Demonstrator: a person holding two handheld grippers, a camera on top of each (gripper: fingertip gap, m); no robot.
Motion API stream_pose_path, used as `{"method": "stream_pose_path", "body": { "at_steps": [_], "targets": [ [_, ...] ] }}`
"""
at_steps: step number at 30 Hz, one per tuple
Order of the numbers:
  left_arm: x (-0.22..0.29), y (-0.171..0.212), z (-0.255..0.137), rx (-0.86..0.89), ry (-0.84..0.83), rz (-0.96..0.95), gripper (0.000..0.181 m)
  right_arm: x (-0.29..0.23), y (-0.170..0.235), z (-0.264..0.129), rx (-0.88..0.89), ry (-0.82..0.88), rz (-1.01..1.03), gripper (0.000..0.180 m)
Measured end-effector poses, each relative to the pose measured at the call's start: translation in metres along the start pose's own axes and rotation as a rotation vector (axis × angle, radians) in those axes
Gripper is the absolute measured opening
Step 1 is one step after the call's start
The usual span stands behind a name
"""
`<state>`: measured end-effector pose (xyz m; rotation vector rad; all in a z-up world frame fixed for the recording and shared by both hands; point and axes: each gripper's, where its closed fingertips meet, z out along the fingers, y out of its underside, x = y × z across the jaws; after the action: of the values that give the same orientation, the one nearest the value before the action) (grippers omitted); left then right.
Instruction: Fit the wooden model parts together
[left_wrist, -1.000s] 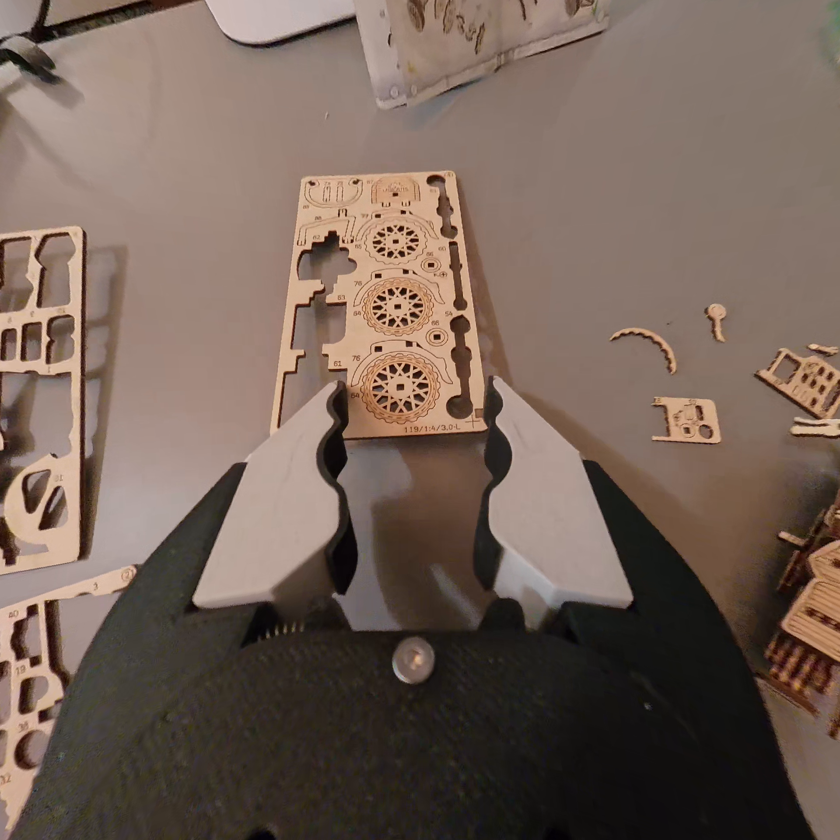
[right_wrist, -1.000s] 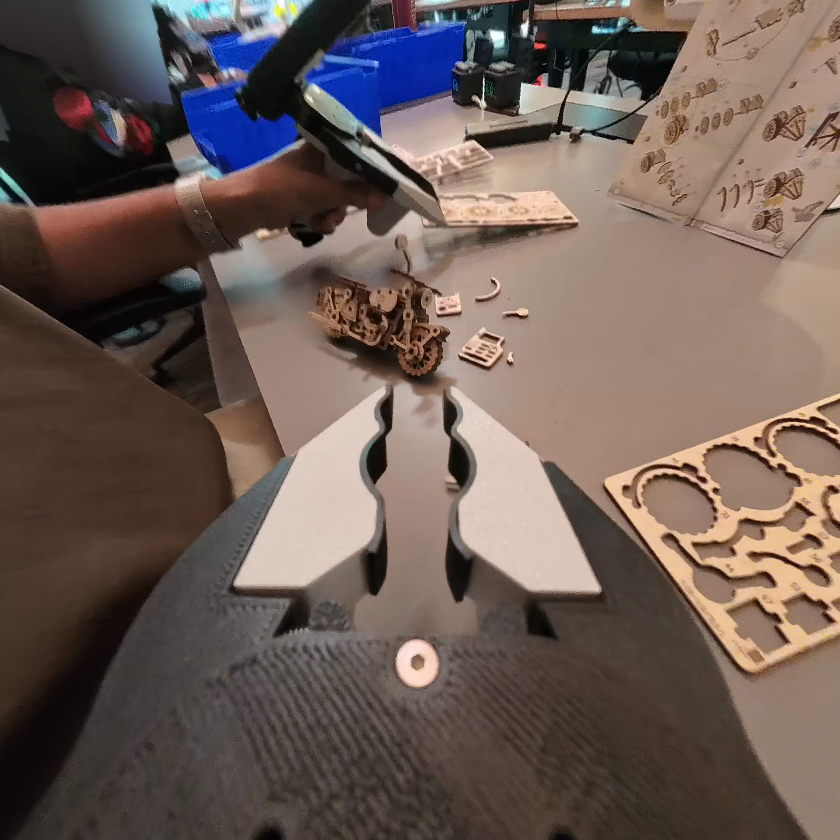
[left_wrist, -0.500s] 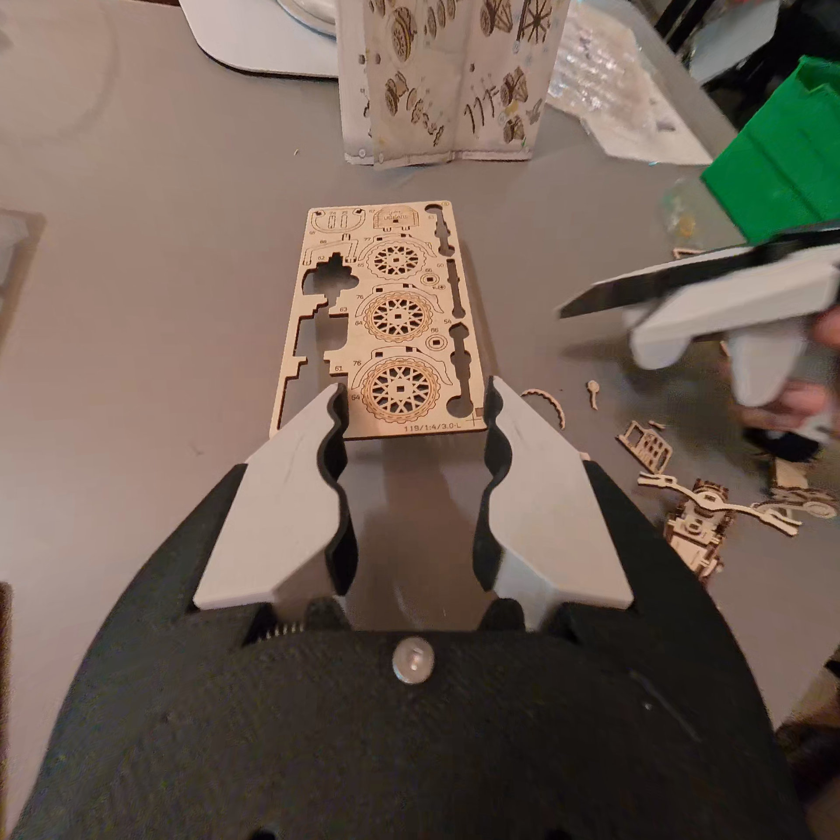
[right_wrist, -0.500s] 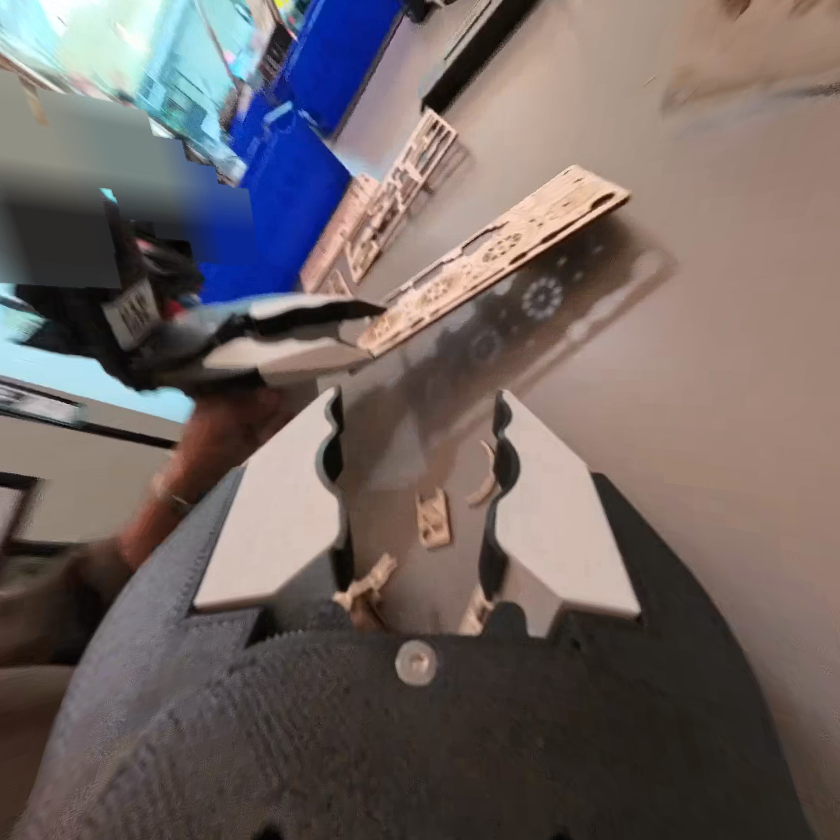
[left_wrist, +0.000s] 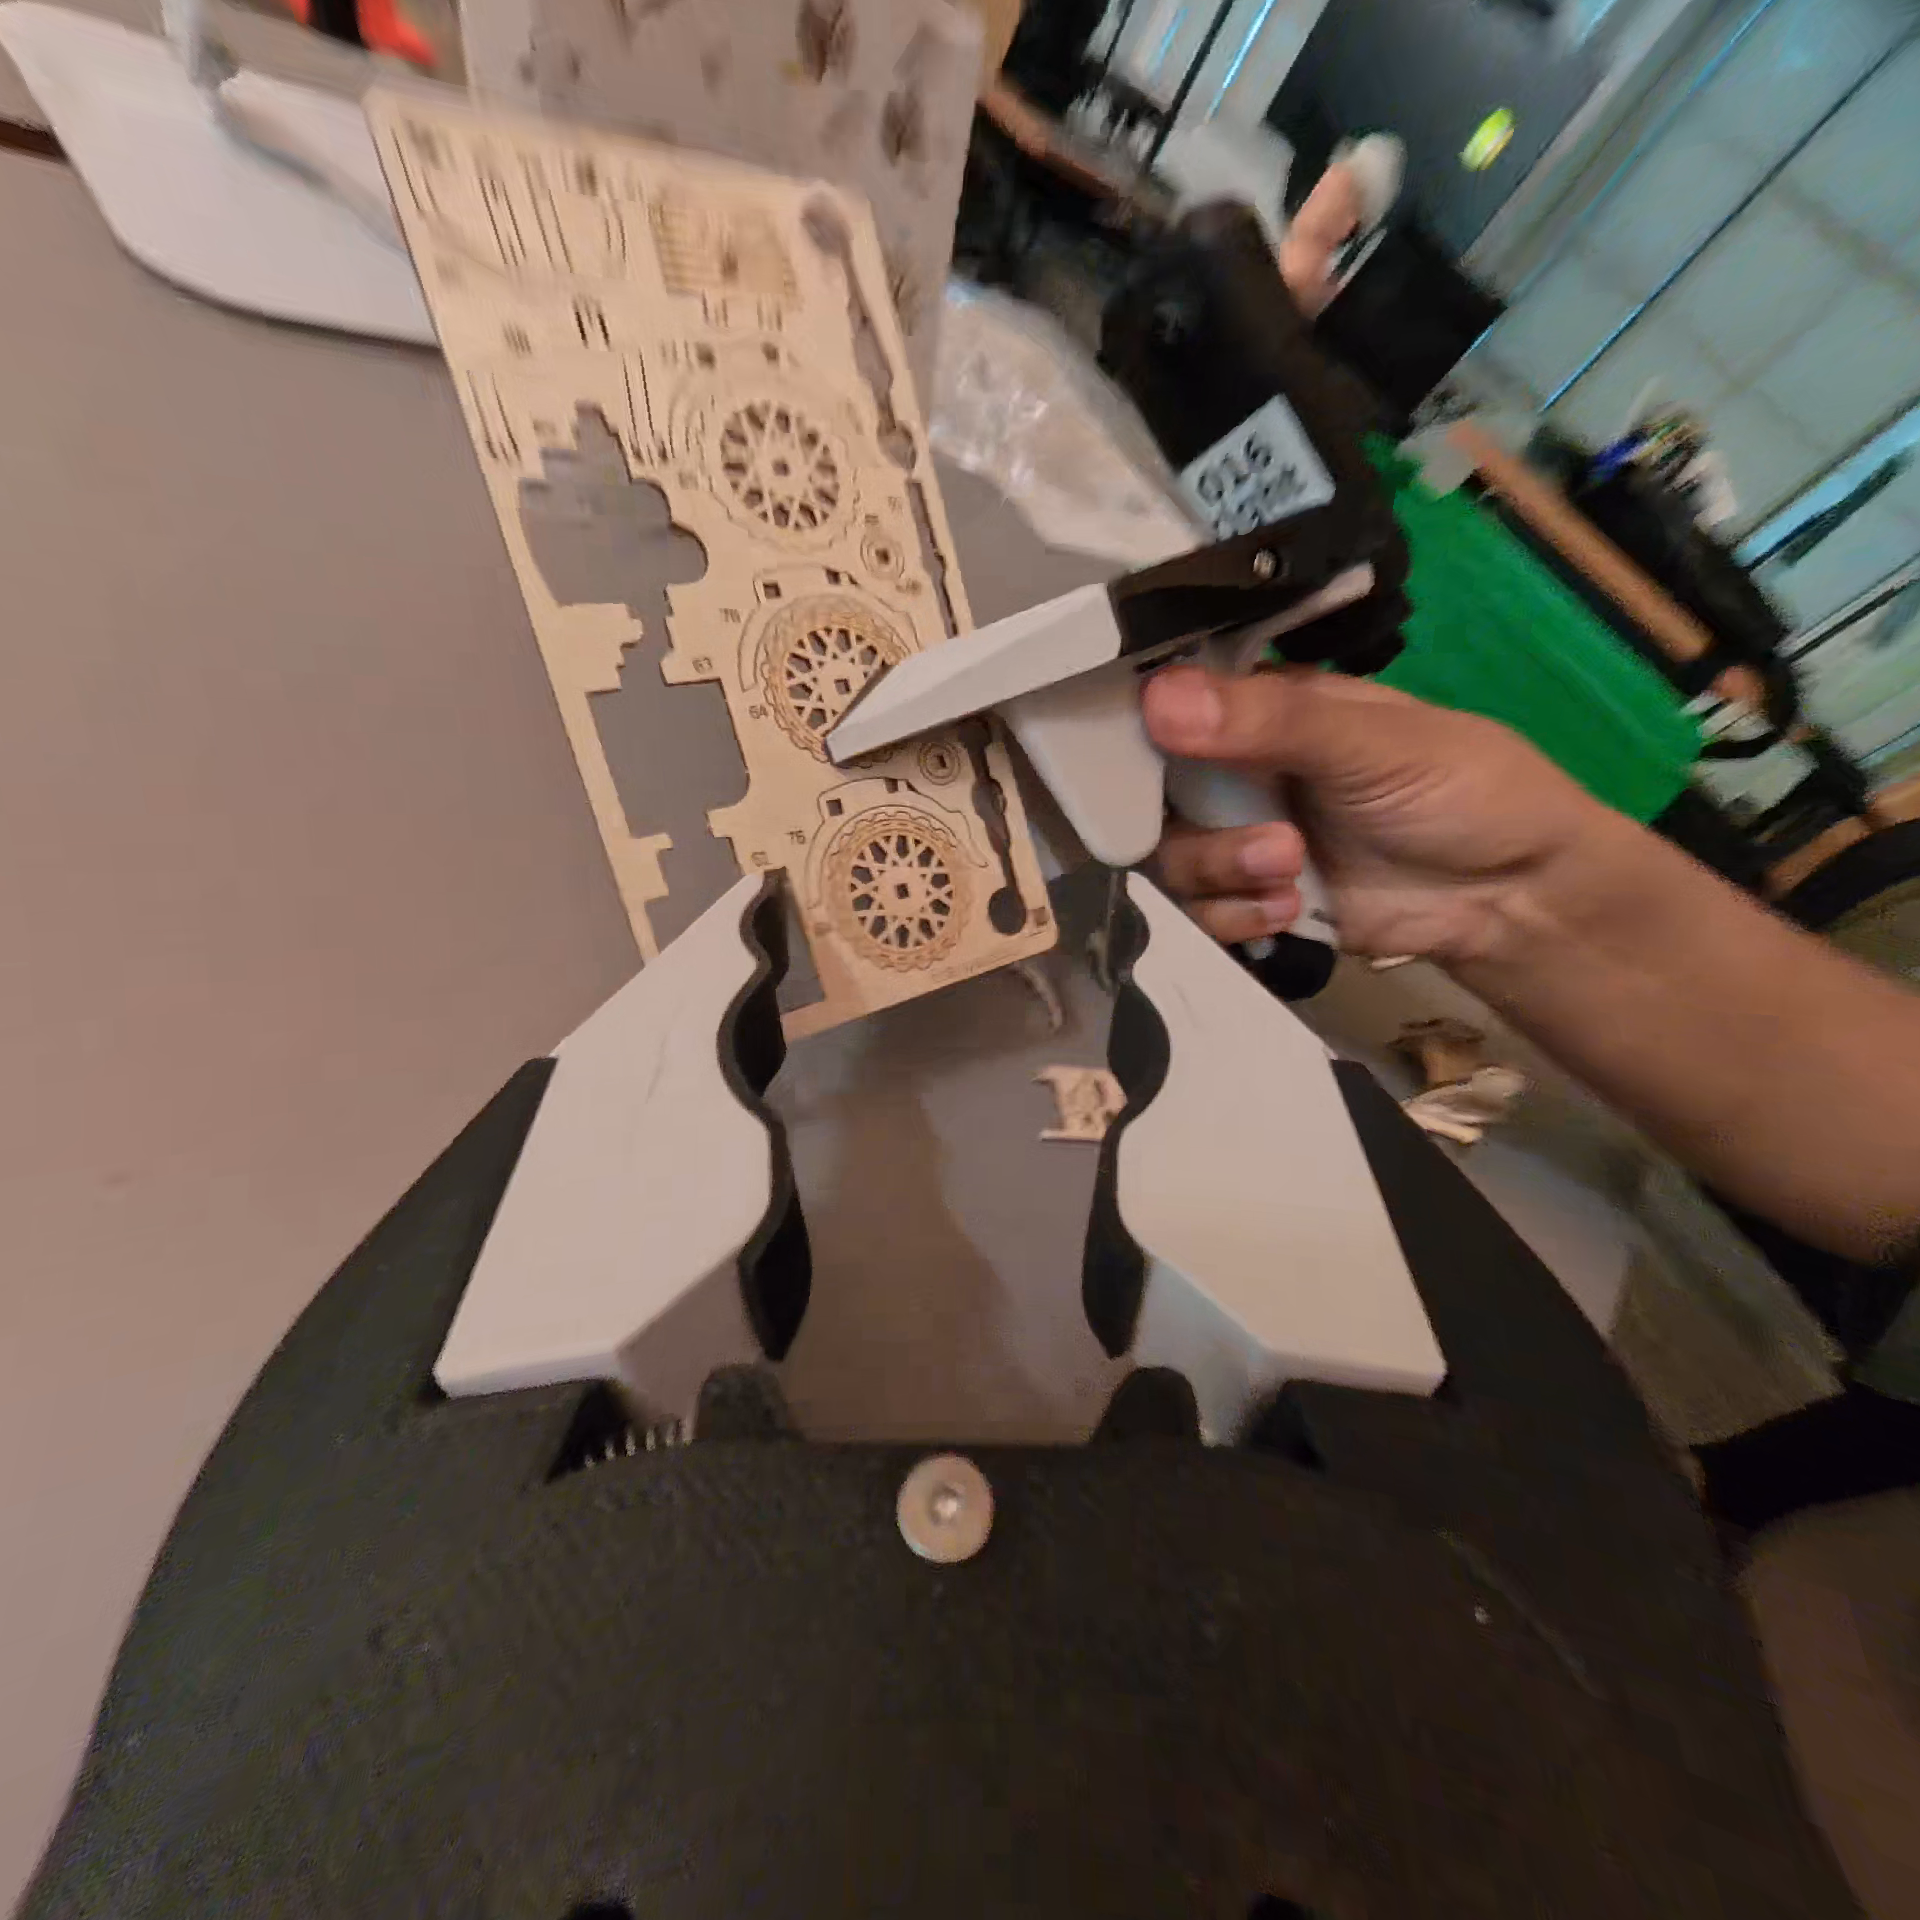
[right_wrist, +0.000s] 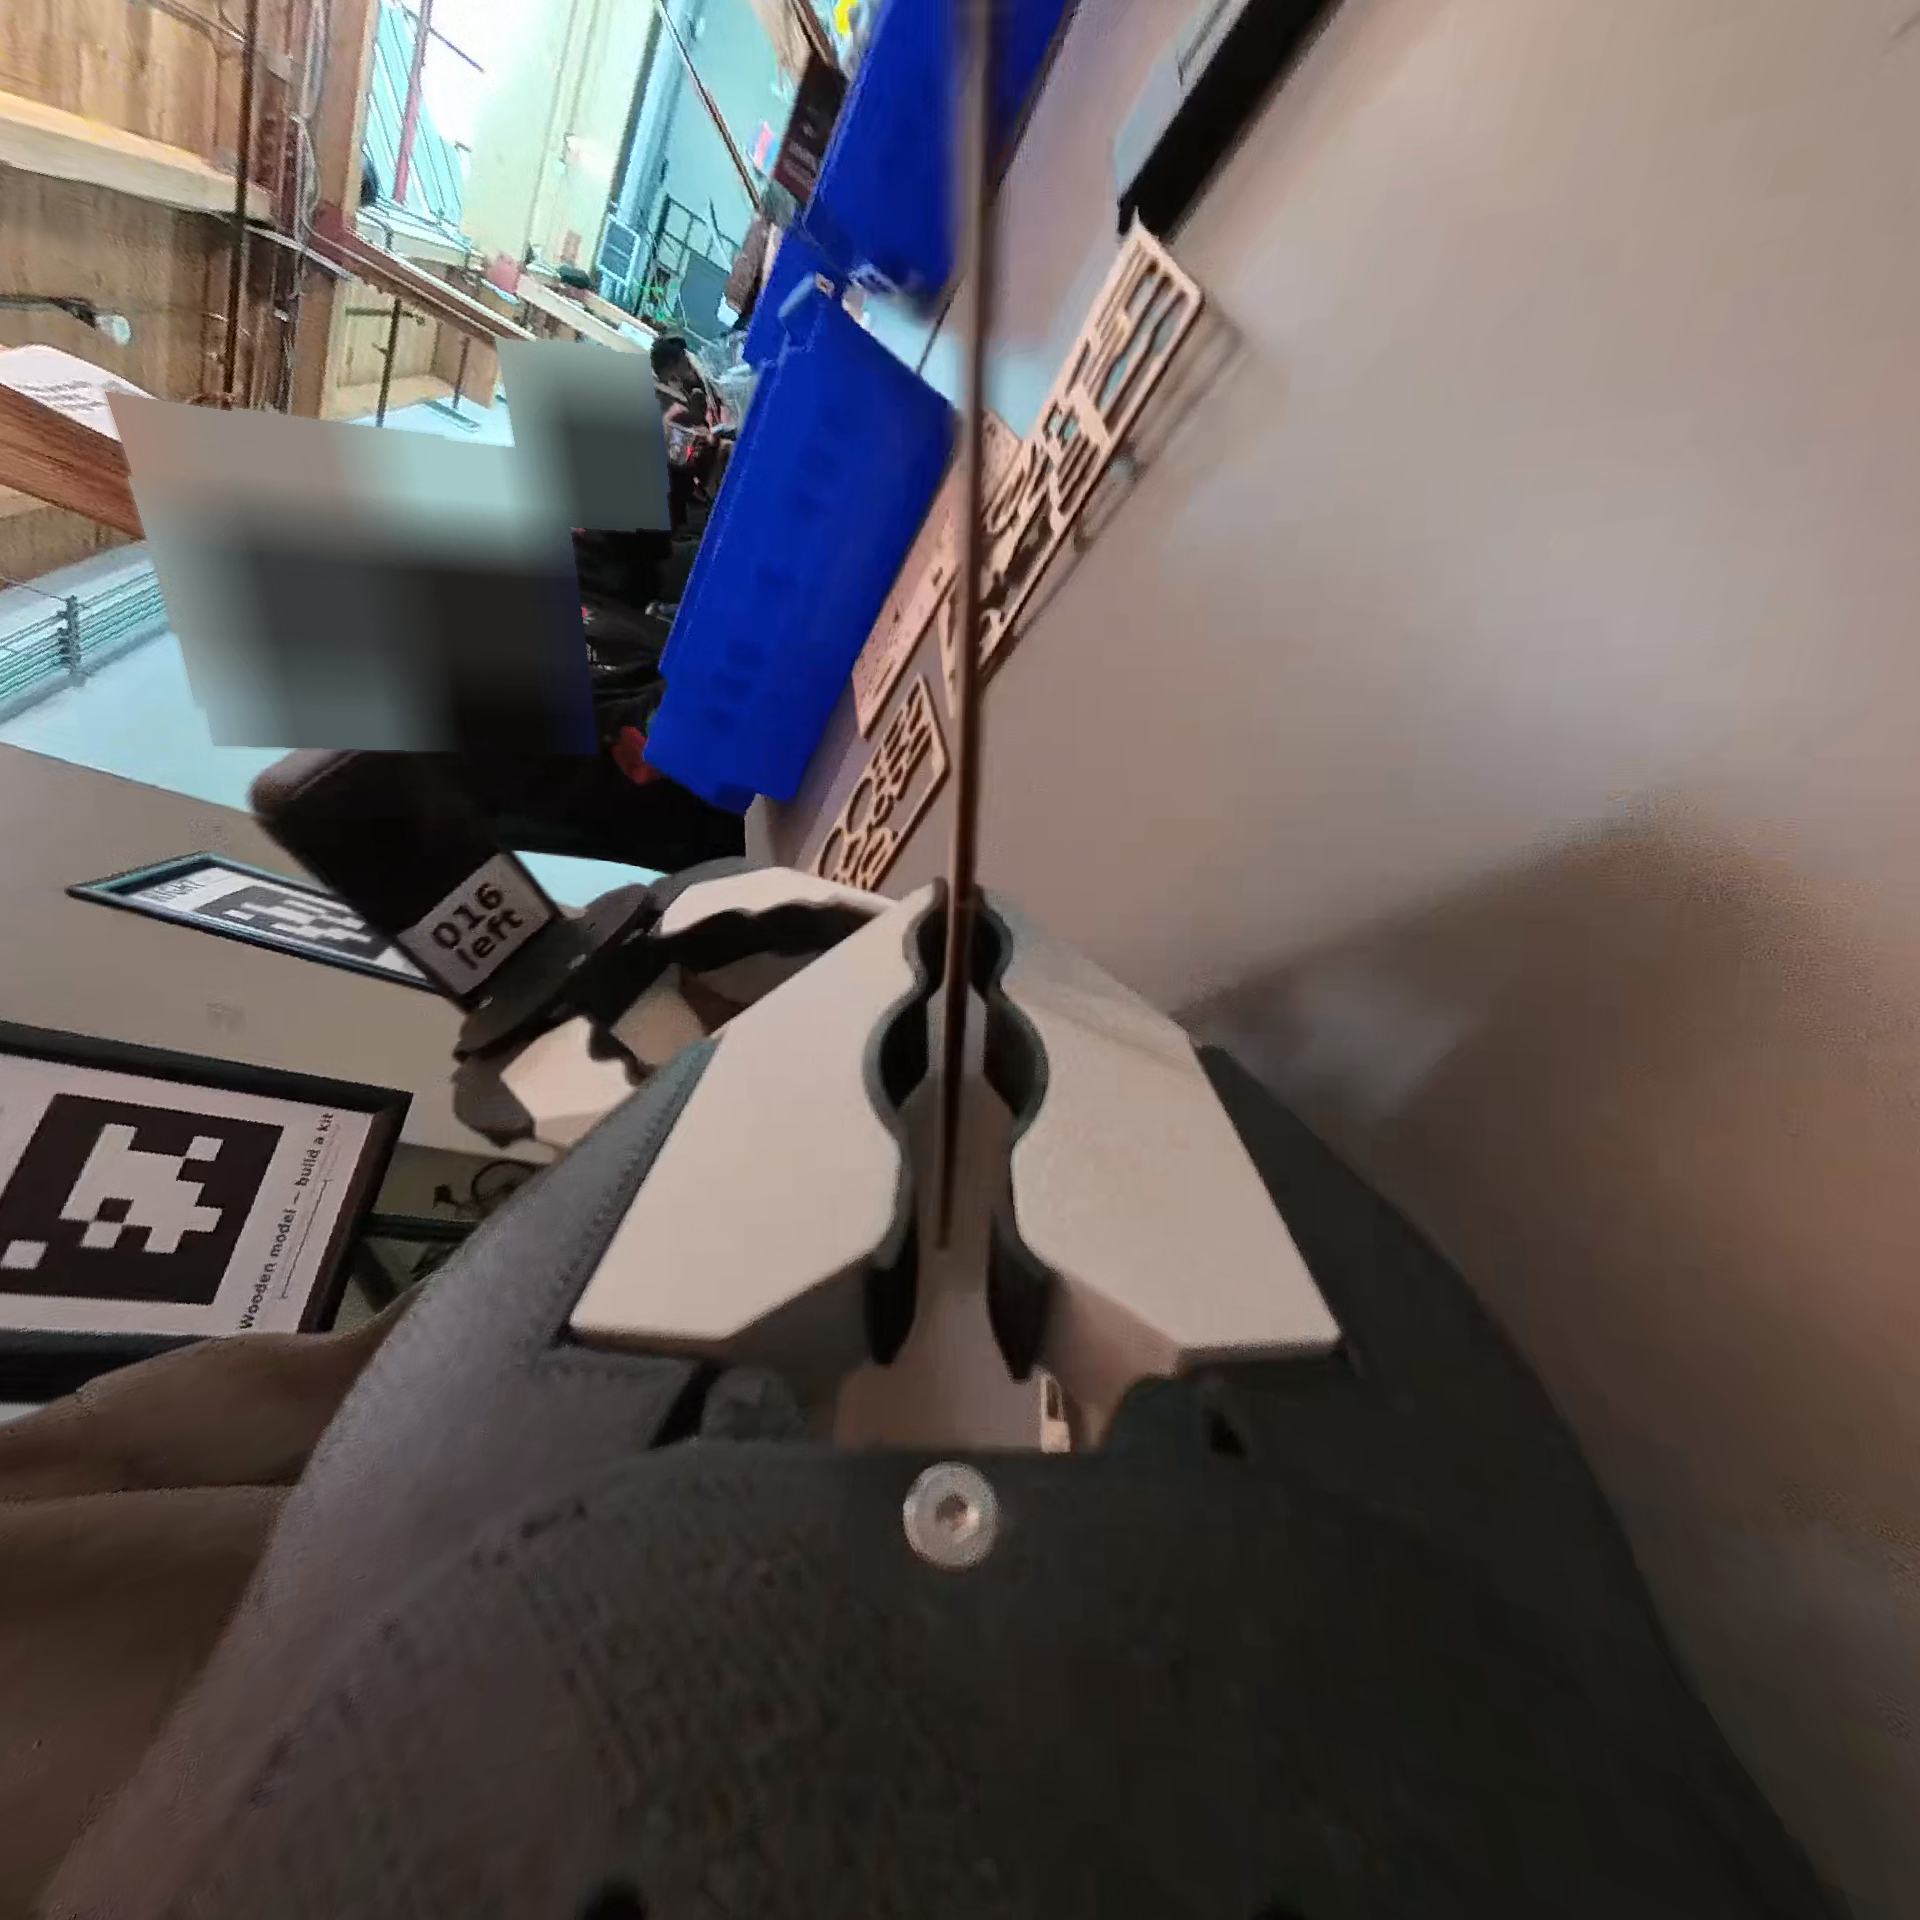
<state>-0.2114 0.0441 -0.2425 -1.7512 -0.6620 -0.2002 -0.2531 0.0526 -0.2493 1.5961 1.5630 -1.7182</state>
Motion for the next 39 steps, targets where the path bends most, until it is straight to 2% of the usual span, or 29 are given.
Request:
{"method": "stream_pose_path", "body": {
  "at_steps": [3,5,9,12,16,20,21,23,27,30,36,39],
  "targets": [
    [0.003,-0.024,-0.007,0.136,0.058,-0.052,0.065,-0.007,-0.009,-0.025,0.069,-0.016,-0.049,0.002],
    [0.002,-0.042,0.001,0.207,0.083,-0.073,0.069,-0.016,-0.018,-0.043,0.145,-0.085,-0.074,0.002],
    [-0.004,-0.054,0.048,0.171,0.123,-0.046,0.081,-0.008,-0.034,-0.063,0.186,-0.134,-0.07,0.002],
    [0.008,-0.056,0.068,0.153,0.251,-0.093,0.079,-0.006,-0.04,-0.076,0.179,-0.096,-0.123,0.002],
    [0.036,-0.052,0.056,0.162,0.537,-0.224,0.046,-0.021,-0.032,-0.087,0.151,-0.11,-0.224,0.001],
    [0.045,-0.054,0.045,0.202,0.668,-0.323,0.013,-0.034,-0.022,-0.083,0.12,-0.162,-0.276,0.002],
    [0.044,-0.054,0.044,0.204,0.67,-0.326,0.002,-0.038,-0.022,-0.082,0.126,-0.179,-0.277,0.002],
    [0.039,-0.054,0.044,0.213,0.654,-0.313,0.001,-0.036,-0.025,-0.081,0.155,-0.14,-0.293,0.006],
    [0.022,-0.058,0.048,0.271,0.58,-0.265,0.001,-0.025,-0.037,-0.085,0.256,-0.021,-0.35,0.03],
    [0.012,-0.069,0.049,0.339,0.565,-0.263,0.001,-0.016,-0.038,-0.088,0.299,0.037,-0.337,0.037],
    [0.006,-0.076,0.036,0.449,0.522,-0.239,0.0,-0.007,-0.02,-0.094,0.34,0.107,-0.339,0.037],
    [-0.014,-0.081,0.023,0.549,0.313,-0.164,0.0,0.002,-0.013,-0.11,0.369,0.22,-0.408,0.035]
  ]
}}
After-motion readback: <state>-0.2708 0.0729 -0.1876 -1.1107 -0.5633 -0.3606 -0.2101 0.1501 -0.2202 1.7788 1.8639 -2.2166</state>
